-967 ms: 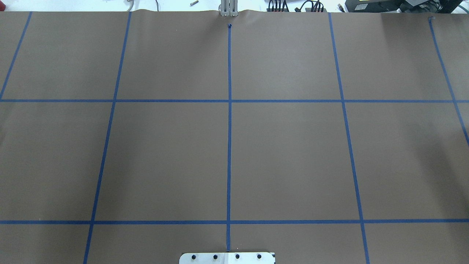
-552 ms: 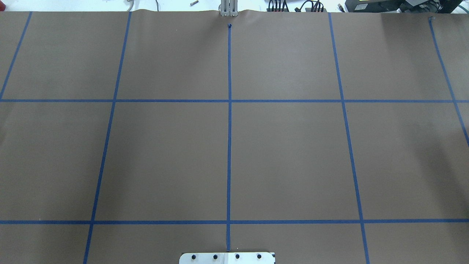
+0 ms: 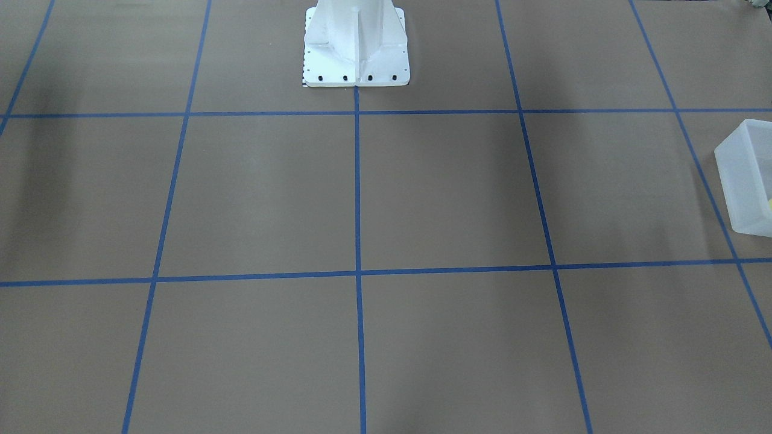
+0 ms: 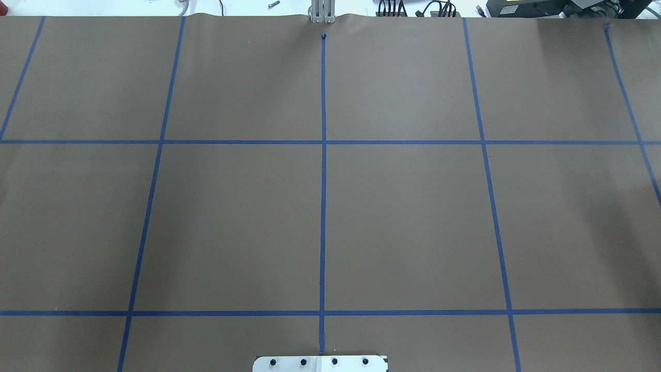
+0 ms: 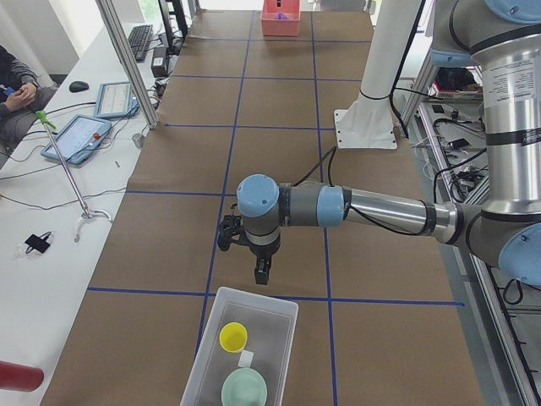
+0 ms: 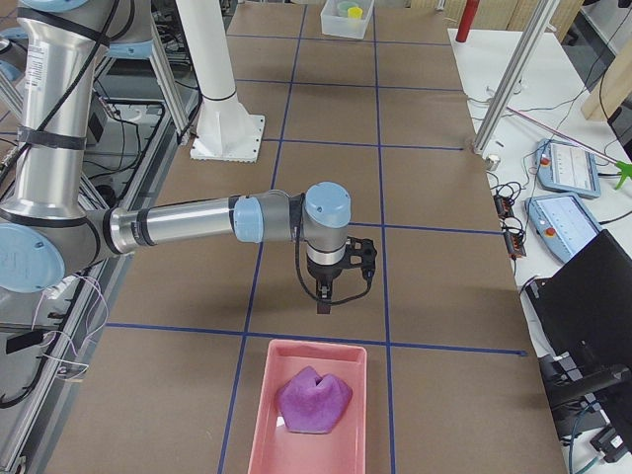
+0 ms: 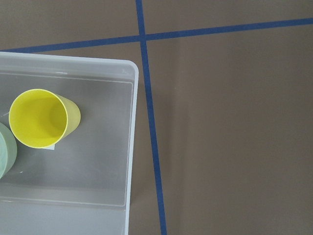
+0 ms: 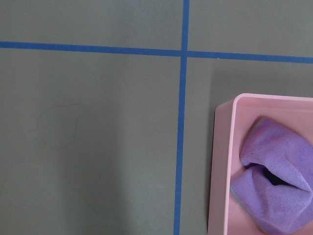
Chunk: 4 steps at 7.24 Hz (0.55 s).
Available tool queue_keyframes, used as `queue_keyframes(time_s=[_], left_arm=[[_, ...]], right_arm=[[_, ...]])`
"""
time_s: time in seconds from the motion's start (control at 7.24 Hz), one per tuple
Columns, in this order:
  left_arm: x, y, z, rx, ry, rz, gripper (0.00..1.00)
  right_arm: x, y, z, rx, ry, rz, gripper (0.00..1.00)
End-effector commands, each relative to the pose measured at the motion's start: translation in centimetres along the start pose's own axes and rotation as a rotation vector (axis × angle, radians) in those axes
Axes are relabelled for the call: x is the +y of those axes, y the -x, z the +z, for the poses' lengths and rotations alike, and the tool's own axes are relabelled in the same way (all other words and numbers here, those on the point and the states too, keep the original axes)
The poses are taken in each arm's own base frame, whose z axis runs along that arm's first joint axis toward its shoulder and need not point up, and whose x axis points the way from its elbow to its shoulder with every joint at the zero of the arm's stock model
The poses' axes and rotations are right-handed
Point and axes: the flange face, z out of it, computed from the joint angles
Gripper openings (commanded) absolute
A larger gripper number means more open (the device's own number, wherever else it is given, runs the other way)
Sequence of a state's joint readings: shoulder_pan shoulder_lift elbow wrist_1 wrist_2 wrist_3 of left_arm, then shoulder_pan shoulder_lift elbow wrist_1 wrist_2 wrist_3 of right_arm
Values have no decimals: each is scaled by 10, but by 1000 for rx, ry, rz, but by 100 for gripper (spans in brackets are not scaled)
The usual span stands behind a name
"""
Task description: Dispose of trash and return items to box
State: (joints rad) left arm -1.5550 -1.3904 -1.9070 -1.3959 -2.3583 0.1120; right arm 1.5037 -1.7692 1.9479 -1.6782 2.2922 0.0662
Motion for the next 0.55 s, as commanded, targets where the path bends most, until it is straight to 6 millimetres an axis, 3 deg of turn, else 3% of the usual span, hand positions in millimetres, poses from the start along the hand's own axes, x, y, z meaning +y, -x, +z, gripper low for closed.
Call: queue_keyframes(time_s=[0.0,0.14,0.41], left_arm=[[0,0,-1,-10,-1,3,98],[1,2,1,-11,3,0,98],[0,2,0,-11,2,1,98]], right_arm=[[-1,2,-3,-4,-6,-4,100],[1,11,-13,-6,-22,-18,100],[3,10,-12,-1,-20,-16,100]])
